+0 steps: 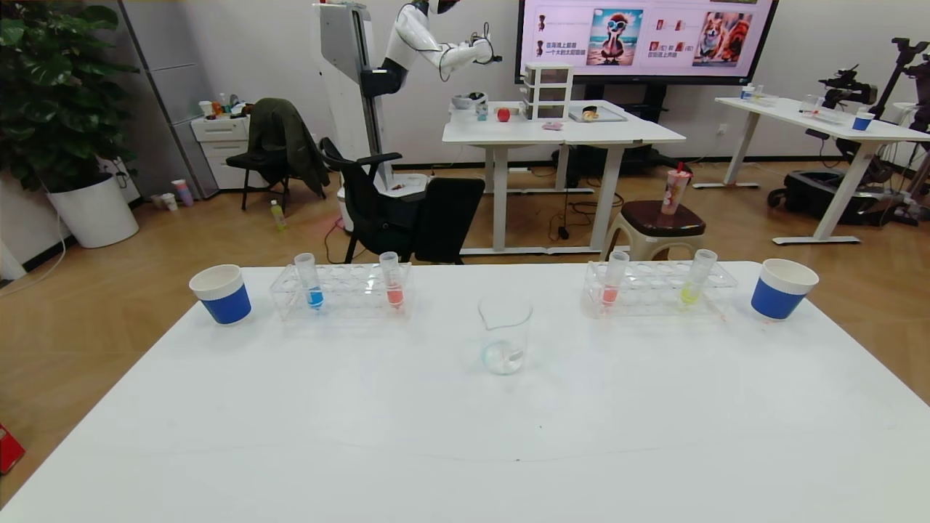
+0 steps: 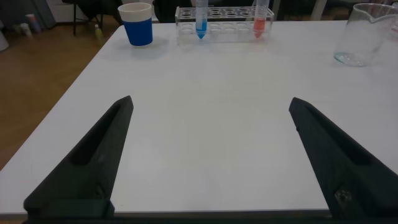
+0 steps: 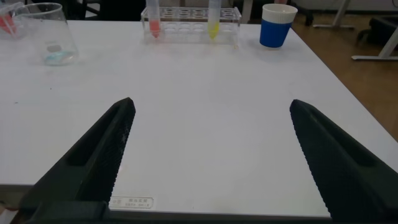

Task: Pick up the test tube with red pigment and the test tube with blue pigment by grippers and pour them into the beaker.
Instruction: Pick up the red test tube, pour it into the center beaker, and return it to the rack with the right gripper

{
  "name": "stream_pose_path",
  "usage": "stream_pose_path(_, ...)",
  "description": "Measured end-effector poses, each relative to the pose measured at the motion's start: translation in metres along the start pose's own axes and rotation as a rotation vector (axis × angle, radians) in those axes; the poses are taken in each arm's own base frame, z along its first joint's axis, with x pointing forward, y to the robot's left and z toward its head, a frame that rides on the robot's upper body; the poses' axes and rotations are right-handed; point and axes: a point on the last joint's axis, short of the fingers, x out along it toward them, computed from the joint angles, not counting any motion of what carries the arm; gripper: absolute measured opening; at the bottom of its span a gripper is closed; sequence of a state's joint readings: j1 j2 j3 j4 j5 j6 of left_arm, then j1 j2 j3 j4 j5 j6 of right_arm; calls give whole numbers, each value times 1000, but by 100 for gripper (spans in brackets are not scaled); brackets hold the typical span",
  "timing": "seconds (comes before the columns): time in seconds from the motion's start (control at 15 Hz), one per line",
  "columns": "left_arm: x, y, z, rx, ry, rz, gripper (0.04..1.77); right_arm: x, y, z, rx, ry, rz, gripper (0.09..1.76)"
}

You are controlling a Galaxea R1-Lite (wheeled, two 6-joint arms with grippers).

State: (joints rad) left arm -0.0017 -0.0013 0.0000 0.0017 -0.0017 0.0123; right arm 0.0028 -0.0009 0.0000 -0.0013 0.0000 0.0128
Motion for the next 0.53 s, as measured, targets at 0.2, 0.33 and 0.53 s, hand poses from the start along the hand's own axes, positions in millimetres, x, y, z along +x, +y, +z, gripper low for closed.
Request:
stream_pose_path(0.2, 0, 0, 0, 0, 0, 0, 175, 0, 0, 0, -3, 0, 0, 174)
stream_pose_path(0.33, 0, 0, 0, 0, 0, 0, 175, 0, 0, 0, -5, 0, 1, 174)
stream_pose_path(0.53, 0, 0, 0, 0, 0, 0, 175, 0, 0, 0, -6, 0, 1, 174)
